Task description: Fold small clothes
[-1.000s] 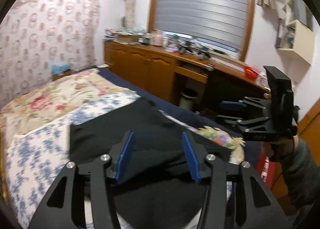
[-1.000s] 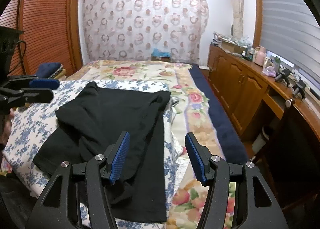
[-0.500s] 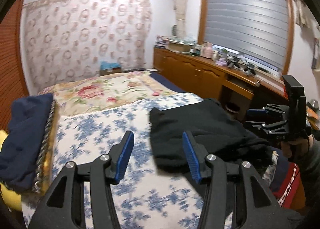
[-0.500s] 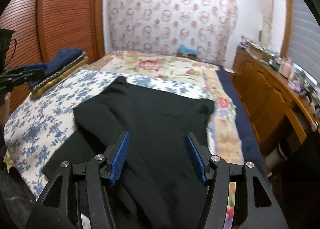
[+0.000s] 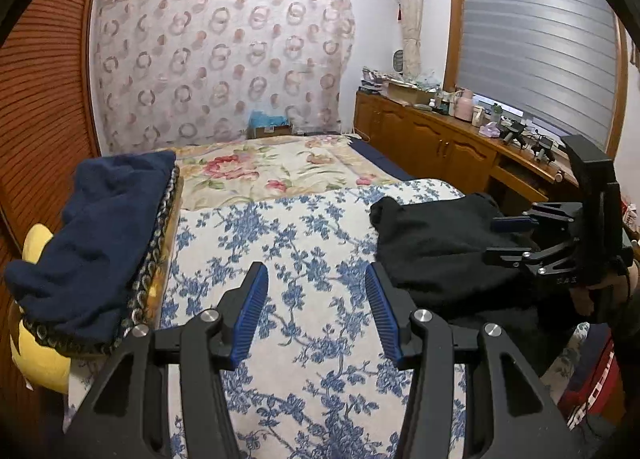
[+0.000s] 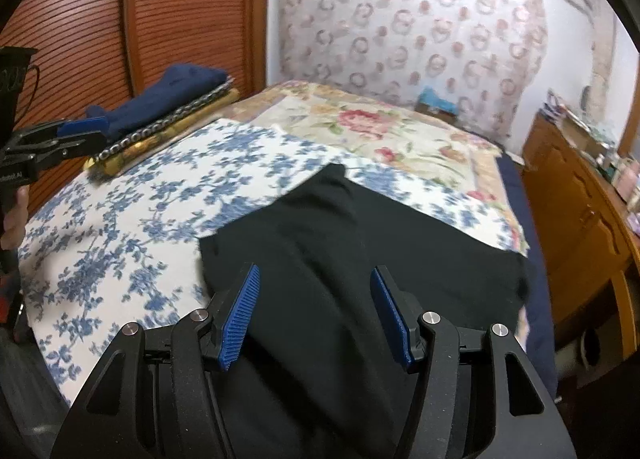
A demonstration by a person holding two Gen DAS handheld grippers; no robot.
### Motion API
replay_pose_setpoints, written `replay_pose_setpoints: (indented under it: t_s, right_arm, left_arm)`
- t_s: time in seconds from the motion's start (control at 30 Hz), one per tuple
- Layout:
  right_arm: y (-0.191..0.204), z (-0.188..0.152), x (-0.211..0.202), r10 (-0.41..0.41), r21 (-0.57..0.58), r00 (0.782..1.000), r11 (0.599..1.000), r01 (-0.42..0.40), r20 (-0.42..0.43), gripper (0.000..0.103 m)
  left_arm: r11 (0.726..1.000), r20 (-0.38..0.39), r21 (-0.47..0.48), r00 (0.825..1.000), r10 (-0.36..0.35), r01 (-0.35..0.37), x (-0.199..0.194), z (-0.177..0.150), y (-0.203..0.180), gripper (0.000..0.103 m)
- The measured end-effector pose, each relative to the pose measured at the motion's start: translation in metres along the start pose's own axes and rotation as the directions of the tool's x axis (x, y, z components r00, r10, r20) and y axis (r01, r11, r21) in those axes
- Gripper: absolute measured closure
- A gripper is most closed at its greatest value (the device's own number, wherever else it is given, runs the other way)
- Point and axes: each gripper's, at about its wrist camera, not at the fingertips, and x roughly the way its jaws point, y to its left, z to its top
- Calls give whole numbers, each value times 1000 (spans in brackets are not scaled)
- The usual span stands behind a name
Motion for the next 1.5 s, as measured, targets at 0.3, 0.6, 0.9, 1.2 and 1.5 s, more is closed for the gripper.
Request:
replay_pose_setpoints:
  t_s: [0.3, 0.6, 0.9, 1.2, 1.5]
  right_arm:
    - [34, 14, 44, 87, -51, 993, 995, -91, -76, 43]
    - [58, 22, 87, 145, -102, 973, 981, -166, -180, 43]
    - [52, 13, 95, 142, -84, 971, 984, -160, -190, 47]
    - [25, 22, 54, 70, -25, 996, 997, -72, -59, 94]
    - [-70, 50, -27, -135, 46, 989, 990, 132, 60, 95]
  left_arm:
    - [1000, -19, -14, 1000, 18, -19, 3, -11, 8, 53]
    - [1000, -29, -22, 999, 16, -17, 1, -17, 14, 53]
    - [1000, -33, -8, 999, -5, 5, -3, -17, 5, 53]
    - [999, -44, 31, 999, -29, 30, 0, -18, -11, 53]
    - [997, -46, 57, 998, -52, 55, 3, -22, -29, 53]
